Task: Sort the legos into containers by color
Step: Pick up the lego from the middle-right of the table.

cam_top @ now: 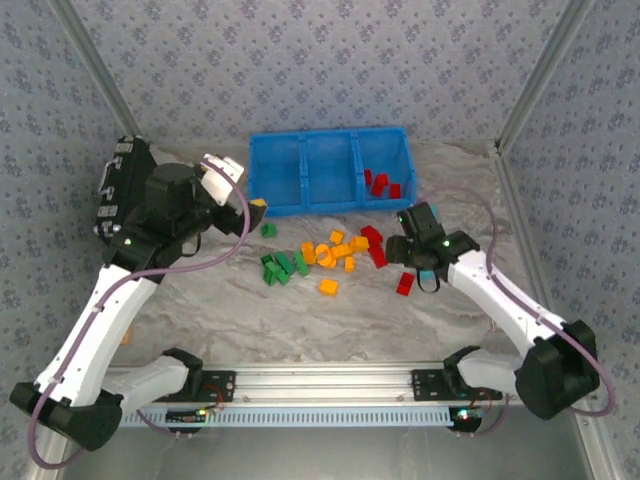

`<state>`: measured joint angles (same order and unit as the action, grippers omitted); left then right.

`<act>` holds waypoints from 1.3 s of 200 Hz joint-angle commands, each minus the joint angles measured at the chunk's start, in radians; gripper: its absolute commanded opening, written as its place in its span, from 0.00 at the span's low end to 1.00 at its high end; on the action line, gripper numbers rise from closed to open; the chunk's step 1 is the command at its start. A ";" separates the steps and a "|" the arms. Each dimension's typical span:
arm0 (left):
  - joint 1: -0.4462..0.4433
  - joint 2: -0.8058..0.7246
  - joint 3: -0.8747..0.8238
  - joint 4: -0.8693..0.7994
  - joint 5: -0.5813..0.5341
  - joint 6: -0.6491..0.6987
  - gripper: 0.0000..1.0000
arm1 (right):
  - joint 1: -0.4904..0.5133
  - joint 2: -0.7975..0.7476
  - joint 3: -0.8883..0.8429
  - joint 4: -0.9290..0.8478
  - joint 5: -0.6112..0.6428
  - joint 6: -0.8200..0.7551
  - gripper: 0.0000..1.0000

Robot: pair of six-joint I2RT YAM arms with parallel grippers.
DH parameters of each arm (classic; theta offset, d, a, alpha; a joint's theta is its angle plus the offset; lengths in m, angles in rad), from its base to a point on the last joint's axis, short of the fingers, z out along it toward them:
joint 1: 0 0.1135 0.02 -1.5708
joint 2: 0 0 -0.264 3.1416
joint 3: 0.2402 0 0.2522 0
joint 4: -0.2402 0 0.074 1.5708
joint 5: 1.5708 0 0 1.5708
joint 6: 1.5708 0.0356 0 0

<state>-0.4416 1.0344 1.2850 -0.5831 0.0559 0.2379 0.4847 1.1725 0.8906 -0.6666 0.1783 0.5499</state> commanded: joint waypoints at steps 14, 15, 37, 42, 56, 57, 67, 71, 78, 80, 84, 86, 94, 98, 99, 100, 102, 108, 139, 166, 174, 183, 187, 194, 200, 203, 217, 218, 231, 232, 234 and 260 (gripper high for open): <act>-0.009 -0.031 -0.018 0.008 0.012 -0.004 1.00 | 0.076 -0.111 -0.172 -0.032 0.037 0.287 0.63; -0.010 -0.031 -0.019 0.009 0.012 -0.004 1.00 | 0.077 -0.114 -0.178 -0.029 0.036 0.293 0.63; -0.011 -0.043 -0.028 0.018 0.009 -0.005 1.00 | 0.096 -0.151 -0.269 -0.004 0.039 0.395 0.63; -0.011 -0.045 -0.029 0.018 0.009 -0.005 1.00 | 0.097 -0.154 -0.279 -0.005 0.045 0.409 0.63; -0.011 -0.048 -0.029 0.018 0.009 -0.002 1.00 | 0.096 -0.154 -0.289 -0.015 0.062 0.436 0.64; -0.011 -0.048 -0.029 0.018 0.009 -0.002 1.00 | 0.095 -0.154 -0.290 -0.014 0.063 0.437 0.64; -0.011 -0.051 -0.030 0.018 0.006 0.000 1.00 | 0.089 -0.147 -0.294 -0.011 0.067 0.441 0.65; -0.011 -0.052 -0.032 0.018 0.003 0.001 1.00 | 0.084 -0.142 -0.294 -0.007 0.062 0.439 0.65; -0.011 -0.052 -0.033 0.019 0.000 0.003 1.00 | 0.072 -0.130 -0.295 0.003 0.057 0.431 0.66; -0.011 -0.053 -0.034 0.020 -0.001 0.003 1.00 | 0.068 -0.128 -0.295 0.007 0.055 0.428 0.66; -0.011 -0.054 -0.033 0.020 -0.002 0.003 1.00 | 0.063 -0.118 -0.297 0.016 0.051 0.422 0.66; -0.011 -0.054 -0.033 0.020 -0.004 0.003 1.00 | 0.058 -0.113 -0.297 0.021 0.049 0.418 0.66; -0.011 -0.054 -0.035 0.019 -0.004 0.003 1.00 | 0.044 -0.095 -0.300 0.053 0.033 0.402 0.66; -0.011 -0.053 -0.036 0.019 -0.004 0.004 1.00 | 0.037 -0.086 -0.301 0.060 0.025 0.392 0.66; -0.011 -0.054 -0.036 0.019 -0.003 0.004 1.00 | 0.035 -0.082 -0.301 0.061 0.024 0.391 0.66; -0.011 -0.055 -0.036 0.019 -0.003 0.004 1.00 | 0.035 -0.080 -0.301 0.062 0.022 0.388 0.66; -0.011 -0.055 -0.037 0.019 -0.002 0.005 1.00 | 0.032 -0.075 -0.301 0.083 0.018 0.384 0.66; -0.011 -0.057 -0.041 0.021 -0.002 0.005 1.00 | 0.027 -0.060 -0.302 0.106 0.013 0.373 0.66; -0.011 -0.053 -0.047 0.026 -0.014 0.013 1.00 | -0.009 0.025 -0.291 0.166 -0.006 0.330 0.66; -0.011 -0.044 -0.049 0.026 -0.026 0.018 1.00 | -0.047 0.088 -0.278 0.206 -0.032 0.298 0.66; -0.011 -0.039 -0.048 0.026 -0.030 0.021 1.00 | -0.055 0.109 -0.271 0.211 -0.039 0.284 0.66; -0.011 -0.035 -0.049 0.026 -0.034 0.023 1.00 | -0.061 0.134 -0.263 0.214 -0.043 0.272 0.64; -0.011 -0.033 -0.048 0.026 -0.035 0.024 1.00 | -0.062 0.145 -0.258 0.216 -0.045 0.267 0.64; -0.011 -0.028 -0.050 0.025 -0.038 0.026 1.00 | -0.064 0.164 -0.252 0.221 -0.048 0.259 0.61; -0.011 -0.025 -0.049 0.024 -0.039 0.027 1.00 | -0.065 0.179 -0.247 0.224 -0.052 0.253 0.58; -0.011 -0.024 -0.049 0.024 -0.040 0.028 1.00 | -0.066 0.186 -0.246 0.226 -0.052 0.251 0.57; -0.009 -0.018 -0.050 0.025 -0.045 0.031 1.00 | -0.069 0.215 -0.235 0.232 -0.056 0.243 0.51; -0.009 -0.017 -0.050 0.025 -0.045 0.031 1.00 | -0.069 0.216 -0.235 0.233 -0.057 0.242 0.51; -0.008 -0.010 -0.049 0.024 -0.049 0.034 1.00 | -0.074 0.239 -0.226 0.235 -0.060 0.232 0.48; -0.007 -0.010 -0.050 0.025 -0.049 0.034 1.00 | -0.075 0.241 -0.225 0.235 -0.061 0.231 0.47; -0.007 -0.009 -0.050 0.025 -0.050 0.035 1.00 | -0.075 0.245 -0.223 0.235 -0.062 0.229 0.47; 0.005 0.005 -0.052 0.028 -0.048 0.034 1.00 | -0.084 0.282 -0.201 0.233 -0.064 0.205 0.41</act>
<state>-0.4461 1.0317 1.2350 -0.5751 0.0132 0.2543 0.4091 1.4036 0.6636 -0.4824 0.1371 0.7925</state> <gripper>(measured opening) 0.999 0.432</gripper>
